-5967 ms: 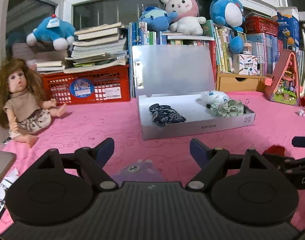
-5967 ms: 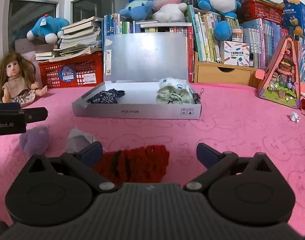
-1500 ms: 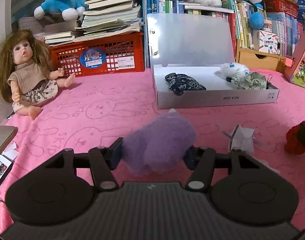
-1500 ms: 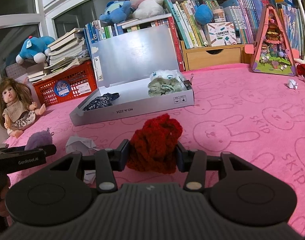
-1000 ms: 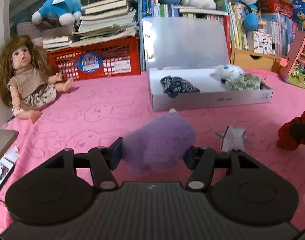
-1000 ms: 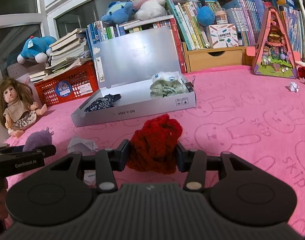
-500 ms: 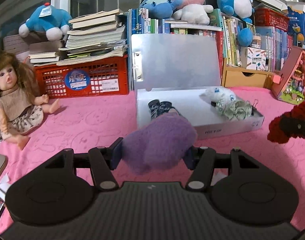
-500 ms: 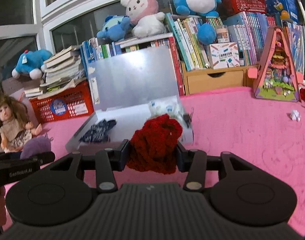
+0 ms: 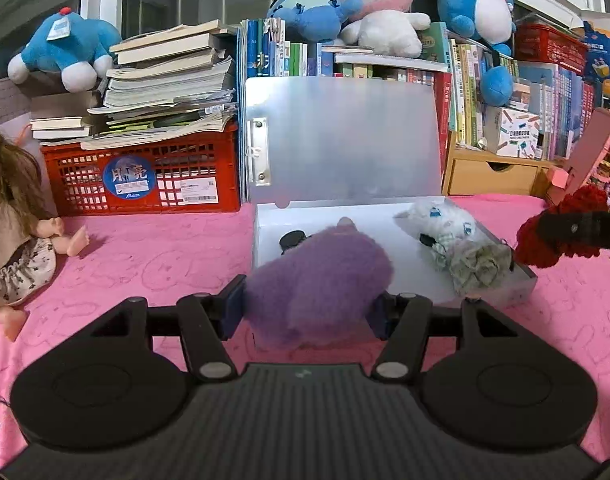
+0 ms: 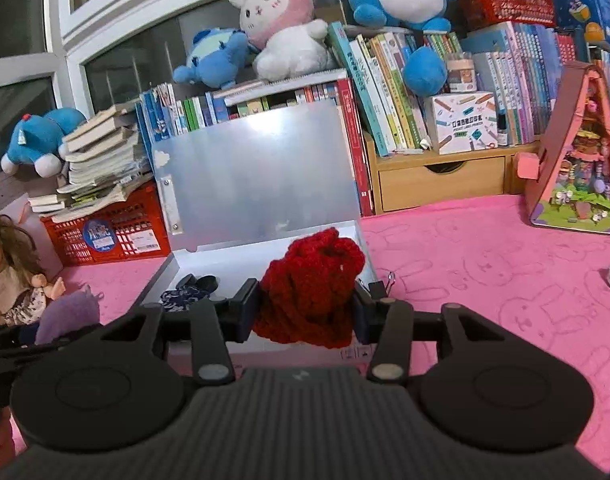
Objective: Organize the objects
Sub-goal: 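Carry the purple plush and red knitted item with both tools into the silver box, then lower both items into the box and open both tools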
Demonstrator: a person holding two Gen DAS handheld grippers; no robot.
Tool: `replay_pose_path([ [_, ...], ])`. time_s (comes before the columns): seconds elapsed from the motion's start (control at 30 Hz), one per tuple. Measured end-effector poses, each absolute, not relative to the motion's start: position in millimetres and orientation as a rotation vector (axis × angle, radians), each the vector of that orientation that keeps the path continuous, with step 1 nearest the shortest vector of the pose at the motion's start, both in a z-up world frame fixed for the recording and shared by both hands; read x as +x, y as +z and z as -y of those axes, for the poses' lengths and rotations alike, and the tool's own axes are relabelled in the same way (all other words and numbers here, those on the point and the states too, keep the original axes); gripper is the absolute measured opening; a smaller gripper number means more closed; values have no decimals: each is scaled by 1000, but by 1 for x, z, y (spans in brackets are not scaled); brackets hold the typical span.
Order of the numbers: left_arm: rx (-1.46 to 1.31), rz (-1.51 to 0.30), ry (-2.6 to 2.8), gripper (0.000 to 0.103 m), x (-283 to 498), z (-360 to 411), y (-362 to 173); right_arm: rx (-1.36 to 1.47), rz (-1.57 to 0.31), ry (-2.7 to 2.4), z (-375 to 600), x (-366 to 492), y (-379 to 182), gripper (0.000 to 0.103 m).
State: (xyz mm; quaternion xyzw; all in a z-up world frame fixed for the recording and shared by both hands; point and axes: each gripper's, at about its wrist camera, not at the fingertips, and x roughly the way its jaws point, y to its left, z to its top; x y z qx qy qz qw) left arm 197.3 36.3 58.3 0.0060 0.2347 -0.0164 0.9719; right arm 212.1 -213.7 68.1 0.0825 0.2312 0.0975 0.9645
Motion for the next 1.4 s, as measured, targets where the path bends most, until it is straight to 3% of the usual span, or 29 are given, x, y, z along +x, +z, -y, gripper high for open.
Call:
replay_pose_path([
  [0.87, 63, -520, -59, 65, 275, -17, 46, 172, -637, 264, 221, 294, 55, 50],
  [1.4, 78, -609, -42, 65, 301, -19, 15, 286, -722, 269, 225, 311, 21, 43],
])
